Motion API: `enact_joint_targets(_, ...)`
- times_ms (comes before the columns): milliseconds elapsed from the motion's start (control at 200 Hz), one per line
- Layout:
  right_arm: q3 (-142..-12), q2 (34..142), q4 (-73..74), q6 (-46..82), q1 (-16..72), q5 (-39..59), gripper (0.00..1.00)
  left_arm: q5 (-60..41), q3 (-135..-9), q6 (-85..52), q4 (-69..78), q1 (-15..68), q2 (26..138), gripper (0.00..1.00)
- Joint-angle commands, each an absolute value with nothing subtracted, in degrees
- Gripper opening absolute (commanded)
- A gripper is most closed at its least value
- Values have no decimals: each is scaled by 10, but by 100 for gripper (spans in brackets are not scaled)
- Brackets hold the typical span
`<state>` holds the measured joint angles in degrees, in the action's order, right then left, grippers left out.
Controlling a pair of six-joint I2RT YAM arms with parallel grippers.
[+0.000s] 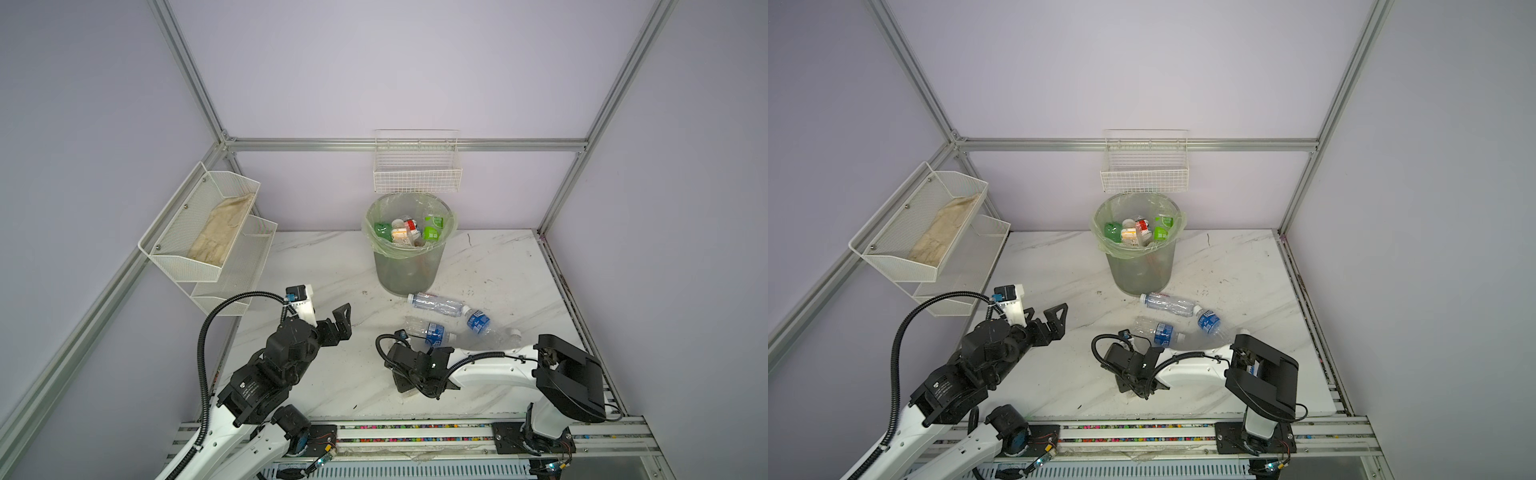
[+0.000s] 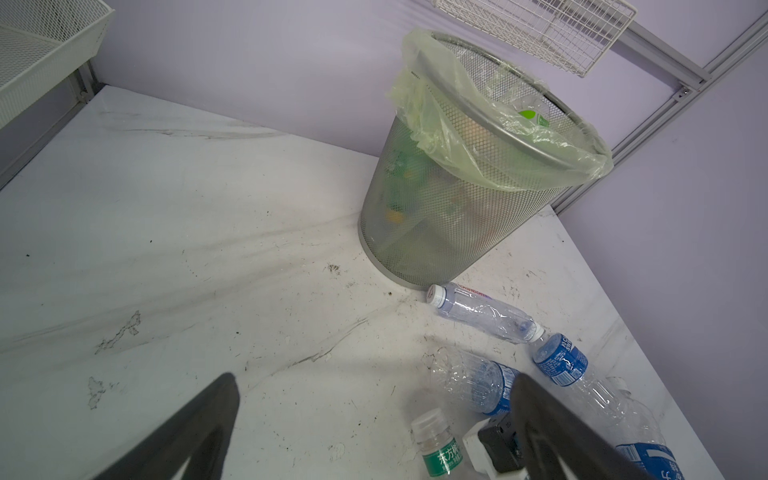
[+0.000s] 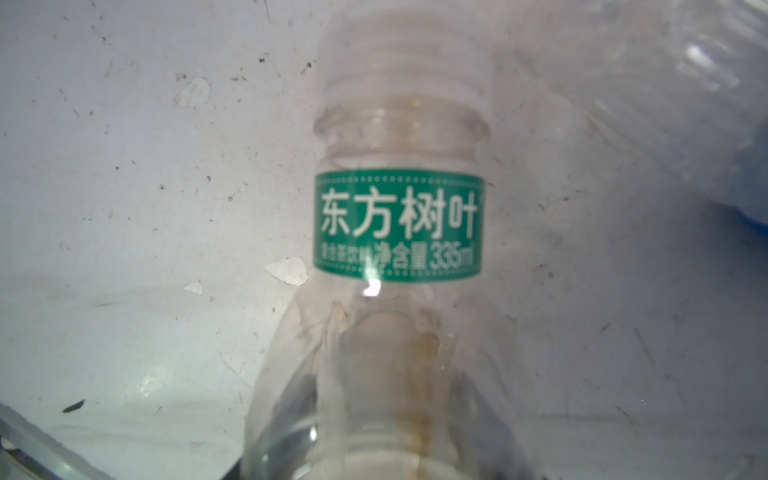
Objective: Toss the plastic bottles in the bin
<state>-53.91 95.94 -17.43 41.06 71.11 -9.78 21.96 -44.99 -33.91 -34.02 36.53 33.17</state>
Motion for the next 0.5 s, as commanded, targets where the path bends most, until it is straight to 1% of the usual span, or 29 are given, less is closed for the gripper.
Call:
enact_joint_targets(0,-556,929,-185,416,715,-120,6,227,-423,-349,-332,368,328,100)
enact_joint_targets(120,-564,916,-194,409,715,-133,5,227,-422,-348,-332,368,327,100)
enact_joint_targets(170,-569,909,-201,406,715,-141,3,227,-423,-349,-333,368,327,100)
enact_joint_targets(205,-574,904,-207,405,715,-147,1,227,-422,-349,-333,368,326,100)
enact_joint_targets(275,-585,890,-220,400,715,-167,0,227,-422,-350,-334,368,324,100)
enact_joint_targets(495,-610,801,-225,370,715,-248,0,226,-420,-352,-334,368,322,100)
